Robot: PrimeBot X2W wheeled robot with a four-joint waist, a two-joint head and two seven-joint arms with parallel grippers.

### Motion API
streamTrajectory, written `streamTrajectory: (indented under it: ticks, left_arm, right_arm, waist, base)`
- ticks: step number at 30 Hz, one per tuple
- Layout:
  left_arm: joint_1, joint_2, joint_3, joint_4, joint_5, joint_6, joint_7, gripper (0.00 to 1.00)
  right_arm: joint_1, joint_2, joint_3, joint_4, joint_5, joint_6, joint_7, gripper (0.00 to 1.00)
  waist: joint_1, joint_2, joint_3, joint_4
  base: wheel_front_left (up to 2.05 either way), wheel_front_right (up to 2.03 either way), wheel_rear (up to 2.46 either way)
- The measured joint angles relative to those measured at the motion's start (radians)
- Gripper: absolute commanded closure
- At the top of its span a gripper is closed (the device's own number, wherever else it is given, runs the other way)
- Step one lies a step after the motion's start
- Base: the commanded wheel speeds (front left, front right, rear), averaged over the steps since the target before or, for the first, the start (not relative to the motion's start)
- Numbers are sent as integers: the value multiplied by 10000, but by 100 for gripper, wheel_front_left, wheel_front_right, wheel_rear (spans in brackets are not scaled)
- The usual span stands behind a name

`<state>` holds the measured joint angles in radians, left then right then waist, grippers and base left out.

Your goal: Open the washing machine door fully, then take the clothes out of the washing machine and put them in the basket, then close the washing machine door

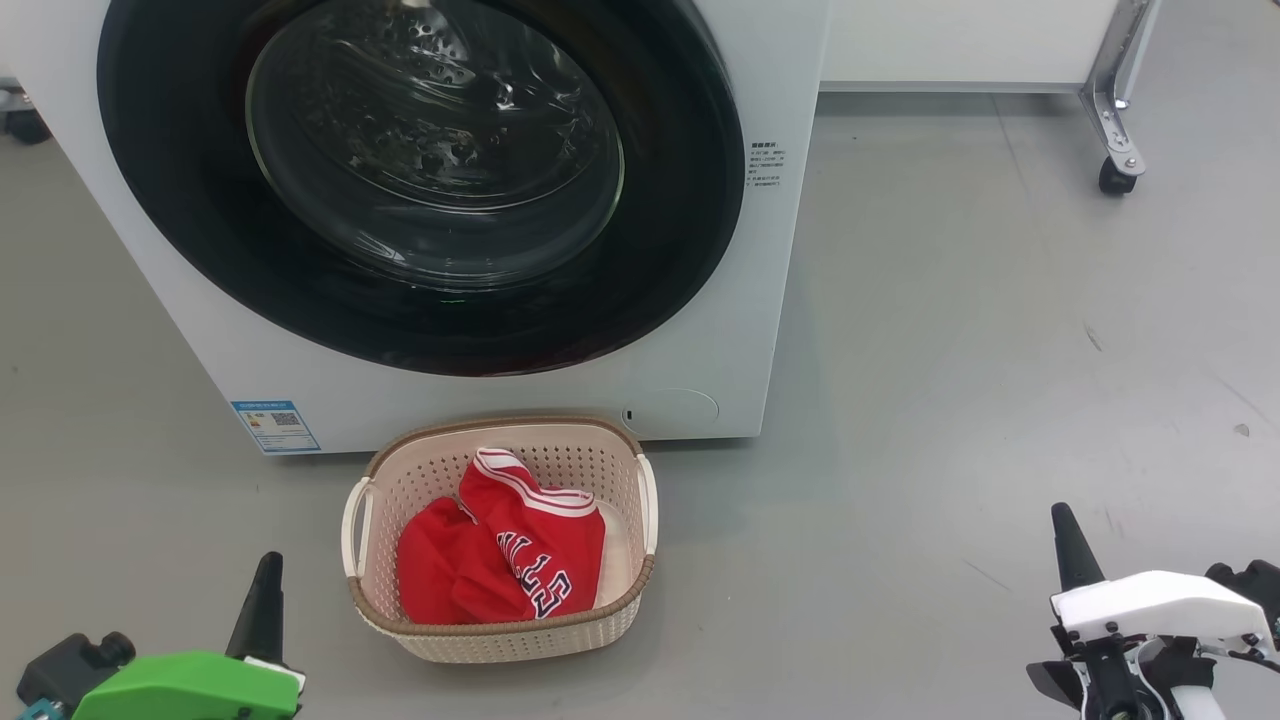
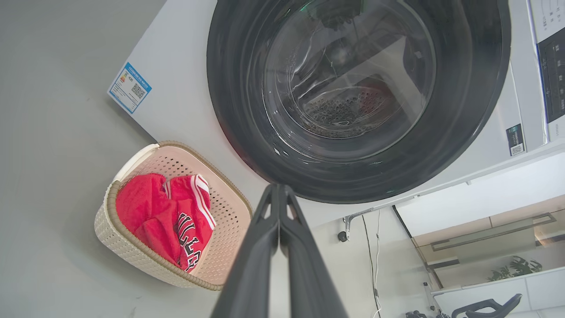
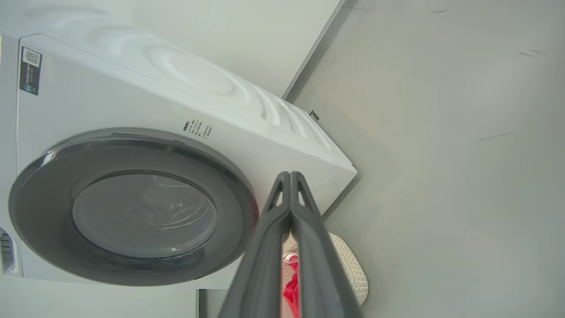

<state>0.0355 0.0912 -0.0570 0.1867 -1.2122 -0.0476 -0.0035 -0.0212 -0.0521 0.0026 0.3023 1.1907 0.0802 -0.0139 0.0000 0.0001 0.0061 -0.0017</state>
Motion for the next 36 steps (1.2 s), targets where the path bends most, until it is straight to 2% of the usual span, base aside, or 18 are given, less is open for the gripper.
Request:
streamTrajectory:
  ticks: [33,36]
  left_arm:
    - [-714,-150,771,721,-4174,-648,646,100]
    - [-794,-151,805,750,-4380,-675,654,100]
  right_arm:
    - [-334,42,-1191,-161,4126,366,1070,100]
    - [-339,42,-1220,-171,4199,414,1070,100]
  waist:
    - [0,0,-31,14]
    - [0,0,-32,14]
  base:
    - [0,0,0]
    - [0,0,0]
